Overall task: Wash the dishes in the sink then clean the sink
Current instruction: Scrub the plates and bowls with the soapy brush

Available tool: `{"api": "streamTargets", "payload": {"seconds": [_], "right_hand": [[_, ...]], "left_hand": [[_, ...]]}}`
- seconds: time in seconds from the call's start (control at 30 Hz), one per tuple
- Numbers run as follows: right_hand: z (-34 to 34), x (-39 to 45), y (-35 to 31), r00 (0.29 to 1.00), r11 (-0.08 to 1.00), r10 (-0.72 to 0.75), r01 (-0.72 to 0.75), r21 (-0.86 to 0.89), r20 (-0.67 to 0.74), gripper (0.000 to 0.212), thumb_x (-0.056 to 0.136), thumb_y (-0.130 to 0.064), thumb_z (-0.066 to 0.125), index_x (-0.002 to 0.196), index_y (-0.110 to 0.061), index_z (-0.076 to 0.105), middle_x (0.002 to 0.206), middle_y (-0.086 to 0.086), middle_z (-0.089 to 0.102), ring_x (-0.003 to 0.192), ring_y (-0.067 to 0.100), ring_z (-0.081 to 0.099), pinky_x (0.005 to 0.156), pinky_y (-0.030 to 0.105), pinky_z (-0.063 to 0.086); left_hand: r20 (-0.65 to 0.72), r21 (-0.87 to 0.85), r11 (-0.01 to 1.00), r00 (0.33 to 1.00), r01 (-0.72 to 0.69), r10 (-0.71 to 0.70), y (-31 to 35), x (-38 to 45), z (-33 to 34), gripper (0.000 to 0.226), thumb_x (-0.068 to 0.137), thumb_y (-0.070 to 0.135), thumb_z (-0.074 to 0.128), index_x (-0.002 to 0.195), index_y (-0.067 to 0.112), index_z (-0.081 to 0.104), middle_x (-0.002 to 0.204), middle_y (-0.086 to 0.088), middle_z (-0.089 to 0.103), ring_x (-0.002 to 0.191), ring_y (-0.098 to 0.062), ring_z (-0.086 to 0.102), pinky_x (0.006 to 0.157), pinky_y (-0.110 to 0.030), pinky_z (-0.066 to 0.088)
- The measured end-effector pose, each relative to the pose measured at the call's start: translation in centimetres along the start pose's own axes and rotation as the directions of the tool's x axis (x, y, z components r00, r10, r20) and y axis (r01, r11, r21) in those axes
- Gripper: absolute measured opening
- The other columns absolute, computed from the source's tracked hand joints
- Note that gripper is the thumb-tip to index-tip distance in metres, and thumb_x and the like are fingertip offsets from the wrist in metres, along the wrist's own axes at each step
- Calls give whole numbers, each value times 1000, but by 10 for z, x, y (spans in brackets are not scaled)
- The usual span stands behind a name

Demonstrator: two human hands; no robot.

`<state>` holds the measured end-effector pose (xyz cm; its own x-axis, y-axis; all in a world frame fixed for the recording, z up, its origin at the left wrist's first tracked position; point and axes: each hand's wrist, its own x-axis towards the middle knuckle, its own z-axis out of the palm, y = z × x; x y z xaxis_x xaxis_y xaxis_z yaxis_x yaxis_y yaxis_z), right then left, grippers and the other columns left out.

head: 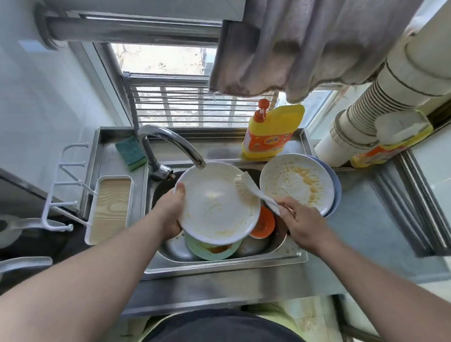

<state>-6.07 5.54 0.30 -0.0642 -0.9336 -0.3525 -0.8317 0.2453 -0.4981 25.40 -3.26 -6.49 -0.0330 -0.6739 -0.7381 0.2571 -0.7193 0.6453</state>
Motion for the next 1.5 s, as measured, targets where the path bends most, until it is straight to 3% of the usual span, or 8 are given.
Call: {"api": "streamTargets", "payload": {"seconds": [0.27,0.47,0.63,0.83,0.97,1.13,1.37,1.5], "right_hand": [[-31,4,40,971,969,228,-218,114,-78,36,107,-45,42,141,-42,54,135,5,65,120,32,60,98,42,49],[-40,7,62,947,933,306,-278,227,-99,35,103,-51,40,135,-49,54,125,6,68,107,30,64,93,47,56],[-33,11,33,986,954,155,-132,270,-67,31,107,-43,46,135,-46,57,117,-6,70,110,18,62,91,35,48],[26,28,-24,965,988,-141,122,96,223,37,108,-43,43,144,-43,52,115,-1,74,103,24,67,84,36,51],[84,61,-25,889,993,45,10,-116,456,38,107,-40,36,143,-41,49,126,8,68,108,32,64,88,43,52],[125,89,-5,822,946,268,-127,-298,502,23,102,-33,40,111,-23,58,114,10,66,93,30,61,80,41,52],[124,78,2,841,946,300,-204,-250,450,26,103,-31,45,111,-17,66,103,5,66,93,27,59,74,32,41],[111,65,-5,874,971,219,-238,-12,434,22,105,-32,51,114,-24,70,76,-9,60,71,10,57,60,25,38]], "left_hand": [[174,84,995,982,54,-68,-4,-9,143,21,112,36,45,109,24,62,107,-8,74,98,-33,72,84,-52,62],[118,379,925,993,-24,-22,-27,21,187,28,97,17,64,124,18,69,109,-7,75,96,-33,75,83,-54,64],[84,537,837,994,-104,70,-19,37,137,22,105,41,56,116,28,69,102,-4,74,93,-23,74,81,-46,66],[-243,759,620,970,199,-14,-60,102,-18,26,79,40,63,96,26,77,95,-18,76,68,-28,66,66,-45,62],[-291,827,485,955,283,-61,-101,127,-64,51,93,31,65,142,16,61,139,-17,65,114,-37,68,98,-43,58],[-195,705,663,967,253,-163,-126,134,-49,47,95,20,68,140,13,56,121,-13,69,99,-33,71,82,-42,62],[-114,606,750,962,266,-248,-111,126,-30,25,95,3,55,117,13,64,100,-11,72,86,-27,72,69,-39,65],[-125,684,722,992,103,-23,-70,103,-34,38,84,5,51,112,23,69,107,-12,74,94,-32,70,83,-40,62]]}}
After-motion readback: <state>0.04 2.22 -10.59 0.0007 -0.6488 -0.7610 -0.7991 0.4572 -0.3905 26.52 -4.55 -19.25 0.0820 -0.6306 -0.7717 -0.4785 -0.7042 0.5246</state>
